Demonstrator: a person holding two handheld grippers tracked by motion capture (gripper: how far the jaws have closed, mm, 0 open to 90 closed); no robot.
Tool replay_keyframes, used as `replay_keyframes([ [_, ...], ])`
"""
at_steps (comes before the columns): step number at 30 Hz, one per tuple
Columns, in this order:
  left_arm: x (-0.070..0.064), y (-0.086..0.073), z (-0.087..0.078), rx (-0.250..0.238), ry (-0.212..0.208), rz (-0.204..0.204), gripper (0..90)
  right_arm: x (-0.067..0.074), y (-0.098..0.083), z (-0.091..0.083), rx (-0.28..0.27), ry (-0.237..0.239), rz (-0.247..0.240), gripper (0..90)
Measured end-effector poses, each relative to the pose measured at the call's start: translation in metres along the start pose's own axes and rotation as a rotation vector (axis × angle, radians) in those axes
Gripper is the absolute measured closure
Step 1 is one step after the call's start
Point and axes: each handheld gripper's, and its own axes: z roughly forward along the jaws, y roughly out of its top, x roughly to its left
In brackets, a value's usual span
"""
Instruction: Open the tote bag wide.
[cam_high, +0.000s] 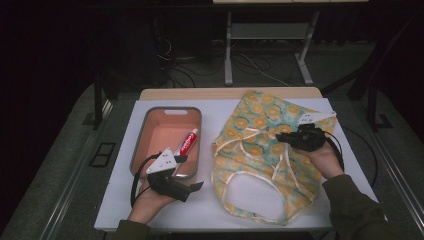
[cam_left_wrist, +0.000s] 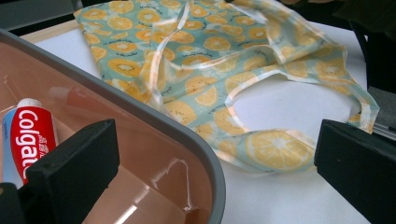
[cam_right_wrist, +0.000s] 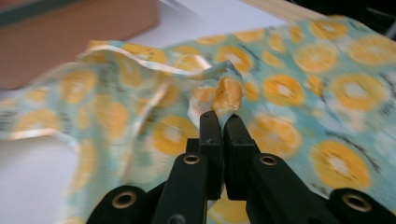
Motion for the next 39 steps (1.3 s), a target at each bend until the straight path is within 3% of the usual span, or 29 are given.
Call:
replay_keyframes([
  [6,0.000,0.000,0.000,-0.001,-0.001,-0.001,0.0,-0.026,-0.017,0.019,0.055,-0.045,0.076,87.2],
  [12,0.000,0.000,0.000,0.001,0.003,0.001,0.0,-0.037,-0.036,0.041,0.154,-0.083,0.112,86.3],
  [14,0.000,0.000,0.000,0.002,0.003,0.002,0.0,-0.040,-0.041,0.043,0.160,-0.085,0.127,84.6],
  [17,0.000,0.000,0.000,0.002,0.004,0.001,0.0,-0.042,-0.041,0.038,0.148,-0.105,0.161,69.8],
  [20,0.000,0.000,0.000,0.000,0.004,-0.001,0.0,-0.042,-0.035,0.027,0.101,-0.087,0.198,57.3],
  [24,0.000,0.000,0.000,0.002,0.003,0.002,0.0,-0.031,-0.022,0.003,0.043,-0.108,0.163,47.5],
  [28,0.000,0.000,0.000,0.001,0.003,0.000,0.0,-0.013,-0.013,-0.016,0.006,-0.049,0.123,48.5],
  [34,0.000,0.000,0.000,-0.001,0.003,0.000,0.0,0.031,-0.012,-0.026,0.030,0.077,0.018,48.7],
  [39,0.000,0.000,0.000,0.001,0.004,0.001,0.0,0.061,-0.025,-0.025,0.078,0.114,-0.046,45.5],
])
